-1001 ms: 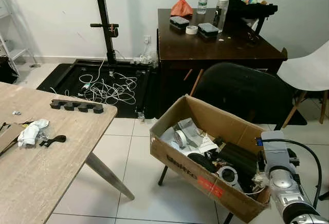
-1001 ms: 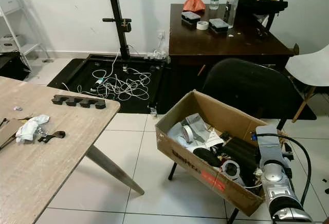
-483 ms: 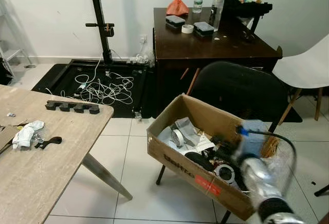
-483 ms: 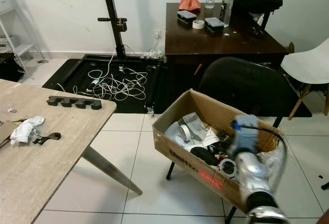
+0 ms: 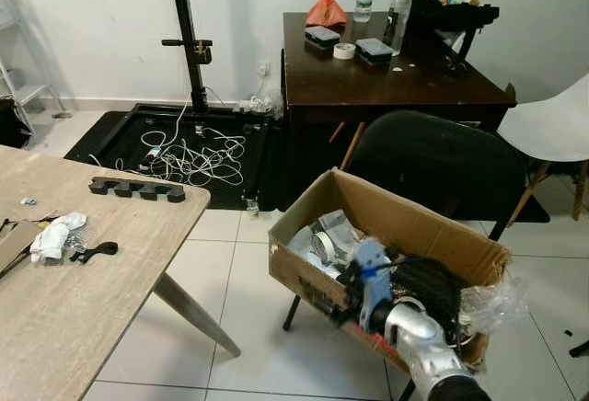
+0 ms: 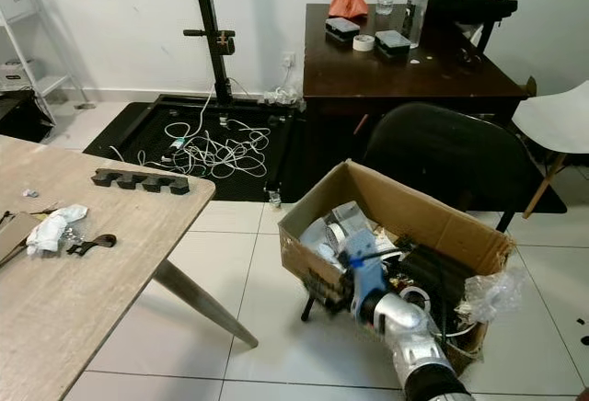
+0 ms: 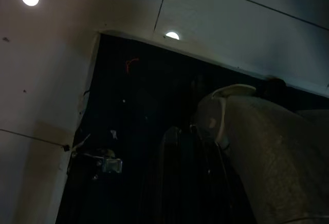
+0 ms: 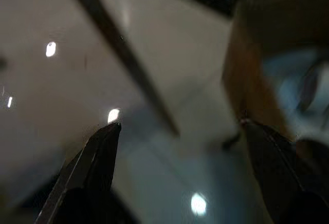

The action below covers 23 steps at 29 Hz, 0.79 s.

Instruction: Picking trash to rubbish bin

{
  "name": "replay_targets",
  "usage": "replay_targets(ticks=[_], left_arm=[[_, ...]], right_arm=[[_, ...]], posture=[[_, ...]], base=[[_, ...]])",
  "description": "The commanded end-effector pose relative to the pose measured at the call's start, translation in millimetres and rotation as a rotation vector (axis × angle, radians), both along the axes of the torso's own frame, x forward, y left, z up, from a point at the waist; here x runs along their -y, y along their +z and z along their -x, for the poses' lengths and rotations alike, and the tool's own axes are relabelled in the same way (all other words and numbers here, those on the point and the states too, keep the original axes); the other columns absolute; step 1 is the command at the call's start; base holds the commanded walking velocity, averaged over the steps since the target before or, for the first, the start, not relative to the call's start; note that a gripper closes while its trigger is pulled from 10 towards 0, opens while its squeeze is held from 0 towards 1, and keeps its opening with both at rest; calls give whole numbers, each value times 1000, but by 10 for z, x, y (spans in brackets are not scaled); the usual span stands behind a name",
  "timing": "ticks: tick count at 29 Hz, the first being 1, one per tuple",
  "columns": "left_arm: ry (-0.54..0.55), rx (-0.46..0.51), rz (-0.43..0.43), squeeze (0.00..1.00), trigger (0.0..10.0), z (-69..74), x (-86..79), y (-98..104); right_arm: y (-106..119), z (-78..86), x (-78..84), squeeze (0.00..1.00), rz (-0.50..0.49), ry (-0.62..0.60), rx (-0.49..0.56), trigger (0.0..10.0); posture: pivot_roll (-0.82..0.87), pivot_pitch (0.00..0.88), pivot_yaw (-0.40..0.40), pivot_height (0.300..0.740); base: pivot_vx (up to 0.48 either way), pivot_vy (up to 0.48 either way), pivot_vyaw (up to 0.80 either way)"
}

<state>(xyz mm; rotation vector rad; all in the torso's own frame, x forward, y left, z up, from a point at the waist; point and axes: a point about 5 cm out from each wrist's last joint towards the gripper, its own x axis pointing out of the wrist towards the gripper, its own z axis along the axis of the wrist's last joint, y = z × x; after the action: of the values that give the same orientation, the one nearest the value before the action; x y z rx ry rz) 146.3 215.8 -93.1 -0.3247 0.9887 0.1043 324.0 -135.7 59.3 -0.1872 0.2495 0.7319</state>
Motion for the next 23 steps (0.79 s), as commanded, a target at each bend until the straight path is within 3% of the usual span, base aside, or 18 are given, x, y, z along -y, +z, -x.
replay_targets(ticks=[1, 8, 12, 13, 16, 21, 23], left_arm=[[6, -44, 3, 0, 10000, 103, 22, -46], [7, -45, -1, 0, 10000, 98, 18, -44], [6, -48, -2, 0, 10000, 102, 16, -46], [5, -50, -3, 0, 10000, 104, 16, -47], [4, -51, -4, 0, 10000, 106, 17, -48], [3, -58, -7, 0, 10000, 117, 20, -53], [3, -58, -7, 0, 10000, 117, 20, -53]], right_arm=[[-115, 77, -12, 0, 31, 15, -41, 10000], [-122, 116, 1, 0, 22, 40, -75, 10000], [-241, 157, 30, 0, 114, 55, -110, 10000], [-312, 183, 66, 0, 185, 43, -133, 10000], [-365, 204, 101, 0, 230, 27, -151, 10000], [-690, 419, 347, 0, 349, -127, -300, 10000], [-690, 419, 347, 0, 349, -127, -300, 10000]], posture=[[-133, 157, 36, 740], [-131, 155, 38, 740], [-128, 158, 40, 740], [-128, 159, 40, 740], [-127, 159, 41, 740], [-118, 159, 40, 740], [-118, 159, 40, 740]], base=[[0, 0, 0], [0, 0, 792], [0, 0, 764], [0, 0, 763], [0, 0, 758], [0, 0, 725], [0, 0, 719]])
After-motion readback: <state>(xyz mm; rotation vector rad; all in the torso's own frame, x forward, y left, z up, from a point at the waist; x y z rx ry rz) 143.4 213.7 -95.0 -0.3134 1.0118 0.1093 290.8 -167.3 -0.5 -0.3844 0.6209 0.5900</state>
